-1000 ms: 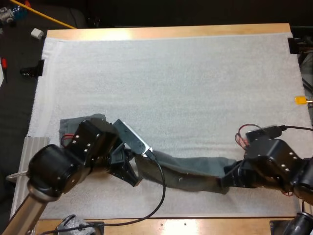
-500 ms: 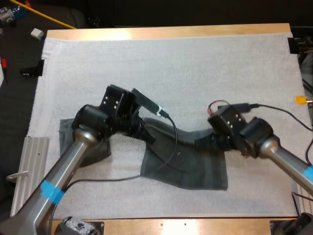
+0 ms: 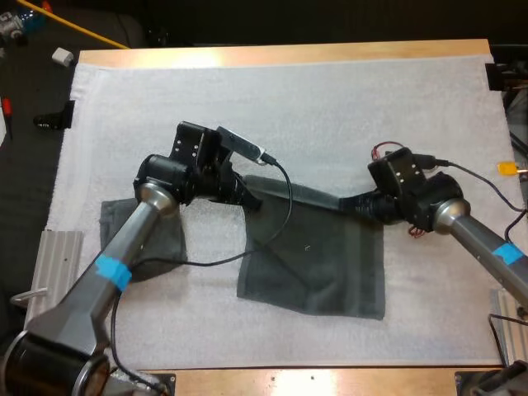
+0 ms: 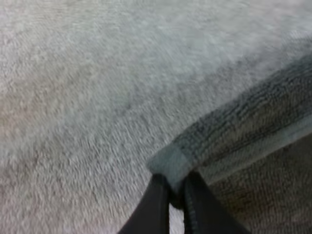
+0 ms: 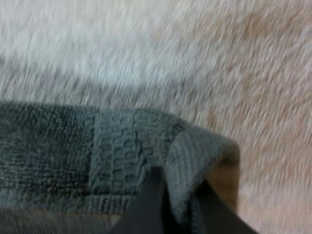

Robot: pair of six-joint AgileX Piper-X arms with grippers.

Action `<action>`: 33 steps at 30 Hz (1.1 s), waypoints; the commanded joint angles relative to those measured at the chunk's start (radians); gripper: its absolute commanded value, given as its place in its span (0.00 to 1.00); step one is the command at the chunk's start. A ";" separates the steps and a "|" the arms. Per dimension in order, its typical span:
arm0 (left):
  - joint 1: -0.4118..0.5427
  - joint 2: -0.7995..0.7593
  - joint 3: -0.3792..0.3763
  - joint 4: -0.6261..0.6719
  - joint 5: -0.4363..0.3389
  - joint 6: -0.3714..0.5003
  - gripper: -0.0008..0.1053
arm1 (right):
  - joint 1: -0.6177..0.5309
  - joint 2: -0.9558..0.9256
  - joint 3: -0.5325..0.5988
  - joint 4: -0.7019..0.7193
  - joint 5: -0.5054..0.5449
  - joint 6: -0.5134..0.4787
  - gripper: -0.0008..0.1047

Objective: Pick towel from pile, fold and stack

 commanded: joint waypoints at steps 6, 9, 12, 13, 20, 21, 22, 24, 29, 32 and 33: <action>0.025 0.088 -0.004 -0.143 0.004 -0.014 0.01 | -0.056 0.047 -0.007 -0.141 0.039 0.001 0.01; 0.025 0.106 -0.004 -0.173 0.004 -0.015 0.01 | -0.055 0.054 -0.006 -0.190 0.061 -0.006 0.01; 0.022 0.114 -0.002 -0.196 0.003 -0.017 0.01 | -0.053 0.059 -0.007 -0.229 0.082 -0.014 0.01; 0.023 0.116 -0.002 -0.202 0.002 -0.017 0.02 | -0.052 0.063 -0.008 -0.241 0.089 -0.018 0.03; 0.019 0.118 -0.007 -0.222 0.009 -0.016 0.35 | -0.054 0.054 -0.006 -0.326 0.095 -0.010 0.37; 0.020 0.119 -0.011 -0.225 0.010 -0.021 0.43 | -0.056 0.051 -0.011 -0.346 0.095 -0.012 0.45; 0.020 0.117 -0.017 -0.223 0.011 -0.022 0.50 | -0.056 0.049 -0.010 -0.367 0.096 -0.015 0.53; 0.024 0.112 -0.032 -0.209 0.014 -0.025 0.60 | -0.058 0.048 -0.009 -0.402 0.098 -0.024 0.64; 0.021 0.064 -0.065 -0.123 0.011 -0.019 0.59 | -0.058 -0.005 -0.012 -0.357 0.099 -0.046 0.66; 0.021 0.006 -0.075 -0.070 0.008 -0.017 0.58 | -0.058 -0.060 -0.011 -0.284 0.088 -0.053 0.65; 0.023 -0.018 -0.077 -0.050 0.006 -0.016 0.58 | -0.058 -0.084 -0.012 -0.247 0.083 -0.058 0.65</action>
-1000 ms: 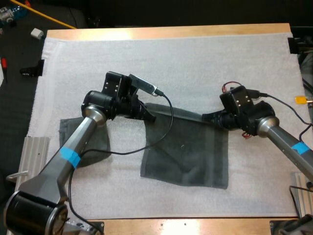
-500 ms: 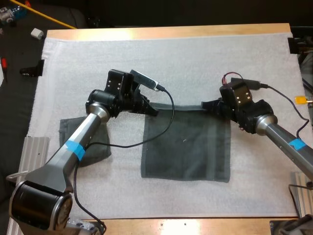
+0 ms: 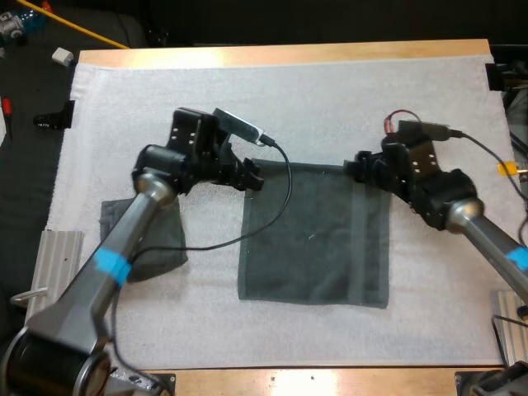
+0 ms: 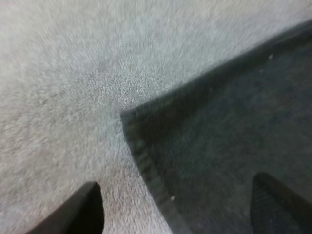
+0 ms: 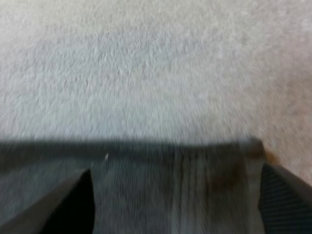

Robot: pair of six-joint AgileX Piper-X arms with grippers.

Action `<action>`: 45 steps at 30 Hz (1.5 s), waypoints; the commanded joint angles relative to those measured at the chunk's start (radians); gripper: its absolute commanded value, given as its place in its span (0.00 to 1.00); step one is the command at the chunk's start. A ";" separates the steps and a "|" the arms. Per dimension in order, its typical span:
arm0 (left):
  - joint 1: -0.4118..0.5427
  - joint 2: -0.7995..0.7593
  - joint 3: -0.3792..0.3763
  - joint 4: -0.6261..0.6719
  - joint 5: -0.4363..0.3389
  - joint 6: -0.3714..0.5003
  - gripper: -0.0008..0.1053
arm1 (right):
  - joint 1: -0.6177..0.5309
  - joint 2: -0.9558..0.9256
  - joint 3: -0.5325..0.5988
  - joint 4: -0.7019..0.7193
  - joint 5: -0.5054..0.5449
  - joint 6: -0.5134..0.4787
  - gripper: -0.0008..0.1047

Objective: Pick towel from pile, fold and stack

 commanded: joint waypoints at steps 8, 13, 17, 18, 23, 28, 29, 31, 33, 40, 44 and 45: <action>-0.001 -0.278 -0.015 0.222 0.001 -0.016 0.58 | -0.004 -0.254 -0.009 0.350 -0.030 -0.031 0.65; -0.001 -0.356 -0.018 0.258 0.001 -0.012 0.58 | -0.002 -0.306 -0.004 0.407 -0.012 -0.034 0.64; -0.003 -0.444 -0.018 0.330 0.003 -0.017 0.58 | 0.001 -0.392 -0.004 0.515 -0.022 -0.036 0.64; -0.003 -0.463 -0.018 0.350 0.004 -0.018 0.58 | 0.001 -0.415 -0.005 0.539 -0.025 -0.037 0.64; -0.004 -0.557 -0.024 0.451 0.006 -0.028 0.58 | 0.028 -0.525 -0.007 0.665 -0.047 -0.029 0.64; -0.004 -0.643 -0.003 0.544 0.013 -0.039 0.58 | 0.102 -0.609 -0.008 0.769 -0.057 -0.002 0.64; -0.004 -0.662 0.007 0.557 0.017 -0.043 0.58 | 0.125 -0.622 -0.007 0.788 -0.055 0.009 0.64; -0.005 -0.703 0.043 0.579 0.029 -0.057 0.58 | 0.171 -0.646 -0.005 0.816 -0.046 0.033 0.64; -0.005 -0.735 0.082 0.594 0.044 -0.071 0.58 | 0.213 -0.659 0.001 0.839 -0.035 0.062 0.64; -0.004 -0.892 0.288 0.607 0.052 -0.090 0.58 | 0.363 -0.708 0.197 0.825 0.017 0.213 0.65; -0.003 -0.919 0.367 0.611 0.068 -0.100 0.58 | 0.392 -0.721 0.372 0.714 -0.036 0.302 0.64; -0.004 -0.918 0.391 0.609 0.074 -0.101 0.58 | 0.392 -0.722 0.444 0.634 -0.074 0.331 0.65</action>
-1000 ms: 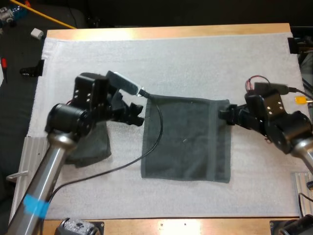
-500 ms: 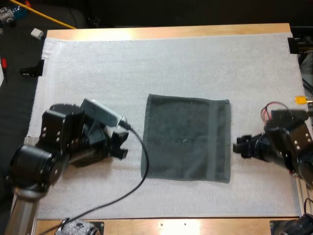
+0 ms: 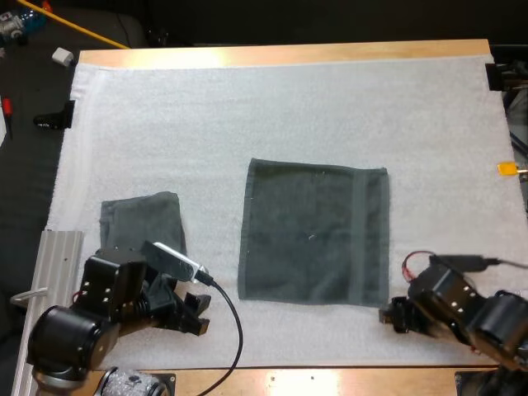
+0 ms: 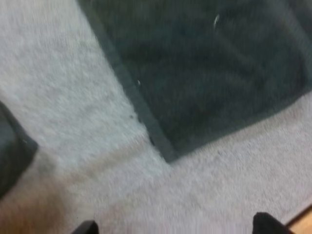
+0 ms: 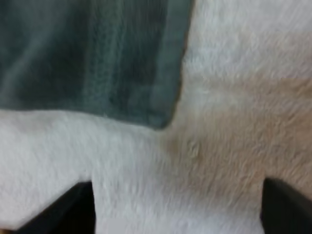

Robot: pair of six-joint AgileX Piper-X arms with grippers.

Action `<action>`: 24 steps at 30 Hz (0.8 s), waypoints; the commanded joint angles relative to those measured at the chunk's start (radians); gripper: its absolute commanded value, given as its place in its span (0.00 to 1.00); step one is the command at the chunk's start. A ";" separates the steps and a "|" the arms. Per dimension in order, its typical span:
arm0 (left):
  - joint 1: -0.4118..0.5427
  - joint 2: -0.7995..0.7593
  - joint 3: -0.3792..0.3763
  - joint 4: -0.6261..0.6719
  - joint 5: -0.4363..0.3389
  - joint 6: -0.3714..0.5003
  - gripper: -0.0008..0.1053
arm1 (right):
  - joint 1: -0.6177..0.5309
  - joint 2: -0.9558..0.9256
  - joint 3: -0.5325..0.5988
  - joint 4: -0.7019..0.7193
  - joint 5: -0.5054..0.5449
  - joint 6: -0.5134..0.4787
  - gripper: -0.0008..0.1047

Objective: Pick towel from pile, fold and stack

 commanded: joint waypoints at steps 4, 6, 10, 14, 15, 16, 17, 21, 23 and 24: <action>-0.003 -0.002 0.077 -0.005 0.030 -0.011 0.58 | 0.006 -0.011 0.229 -0.284 -0.116 0.131 0.65; -0.003 0.004 0.092 -0.005 0.036 -0.012 0.58 | 0.005 -0.005 0.275 -0.351 -0.131 0.168 0.65; -0.002 -0.003 0.101 -0.005 0.043 -0.014 0.58 | 0.003 -0.008 0.312 -0.359 -0.132 0.200 0.64; -0.001 -0.002 0.100 -0.007 0.052 -0.016 0.58 | 0.000 0.012 0.358 -0.459 -0.128 0.263 0.63; -0.001 -0.003 0.101 -0.006 0.054 -0.017 0.58 | 0.000 0.026 0.366 -0.485 -0.129 0.277 0.64; -0.001 -0.006 0.102 -0.007 0.055 -0.016 0.58 | 0.000 0.044 0.372 -0.516 -0.131 0.291 0.63; -0.001 -0.008 0.104 -0.010 0.056 -0.016 0.58 | 0.001 0.062 0.378 -0.540 -0.133 0.301 0.63; 0.000 -0.003 0.107 -0.008 0.062 -0.018 0.58 | 0.000 0.162 0.385 -0.633 -0.143 0.344 0.63; 0.001 -0.005 0.109 -0.007 0.063 -0.018 0.58 | -0.001 0.211 0.382 -0.673 -0.143 0.365 0.61; 0.001 -0.004 0.110 -0.007 0.064 -0.019 0.58 | 0.000 0.234 0.383 -0.690 -0.141 0.375 0.60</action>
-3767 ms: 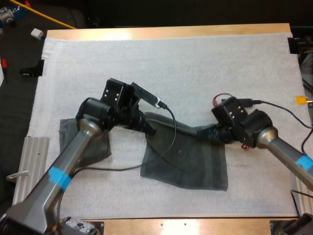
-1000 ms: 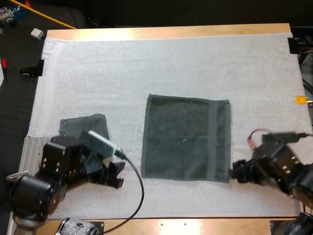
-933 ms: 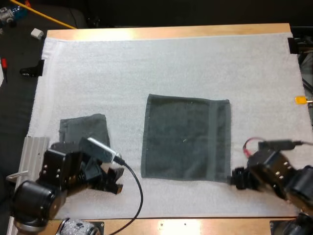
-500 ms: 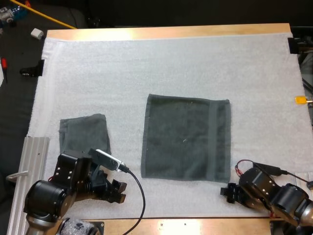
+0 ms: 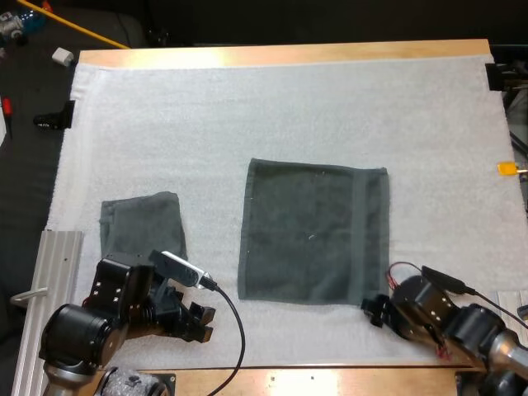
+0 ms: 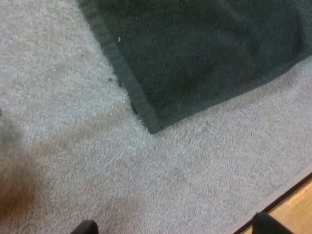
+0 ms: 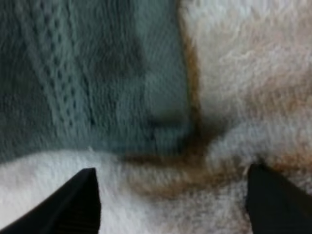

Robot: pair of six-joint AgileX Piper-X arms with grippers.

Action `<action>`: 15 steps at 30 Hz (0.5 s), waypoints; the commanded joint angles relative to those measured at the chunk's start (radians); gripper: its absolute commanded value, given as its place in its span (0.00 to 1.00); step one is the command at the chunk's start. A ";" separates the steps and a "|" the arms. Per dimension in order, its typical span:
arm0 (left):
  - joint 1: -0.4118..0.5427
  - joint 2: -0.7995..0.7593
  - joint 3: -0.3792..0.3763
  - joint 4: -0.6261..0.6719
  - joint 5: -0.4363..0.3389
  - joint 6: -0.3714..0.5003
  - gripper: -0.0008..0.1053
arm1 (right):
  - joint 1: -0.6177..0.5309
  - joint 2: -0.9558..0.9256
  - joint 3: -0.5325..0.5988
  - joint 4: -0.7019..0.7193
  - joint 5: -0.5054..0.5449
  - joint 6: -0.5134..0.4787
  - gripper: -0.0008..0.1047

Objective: Pick towel from pile, fold and stack

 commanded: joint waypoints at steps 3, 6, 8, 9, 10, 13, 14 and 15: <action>0.000 -0.007 0.004 -0.003 0.010 -0.011 0.58 | -0.003 0.123 0.009 -0.110 -0.006 0.060 0.55; 0.002 -0.005 0.004 -0.003 0.017 -0.012 0.58 | -0.005 0.165 0.008 -0.136 0.004 0.077 0.52; 0.000 -0.005 0.004 -0.002 0.018 -0.013 0.58 | -0.006 0.188 0.010 -0.149 0.010 0.087 0.50; 0.001 -0.005 0.004 -0.001 0.020 -0.013 0.58 | -0.007 0.197 0.009 -0.155 0.012 0.091 0.48; -0.001 -0.003 0.002 -0.005 0.020 -0.012 0.58 | -0.003 0.167 -0.009 -0.137 0.023 0.086 0.48; -0.001 -0.002 0.002 -0.011 0.020 -0.010 0.58 | -0.001 0.156 -0.020 -0.132 0.030 0.087 0.49; -0.002 -0.002 0.002 -0.013 0.021 -0.010 0.58 | -0.001 0.159 -0.019 -0.134 0.030 0.090 0.48; -0.002 -0.002 0.002 -0.015 0.021 -0.010 0.58 | -0.003 0.163 -0.019 -0.136 0.031 0.092 0.45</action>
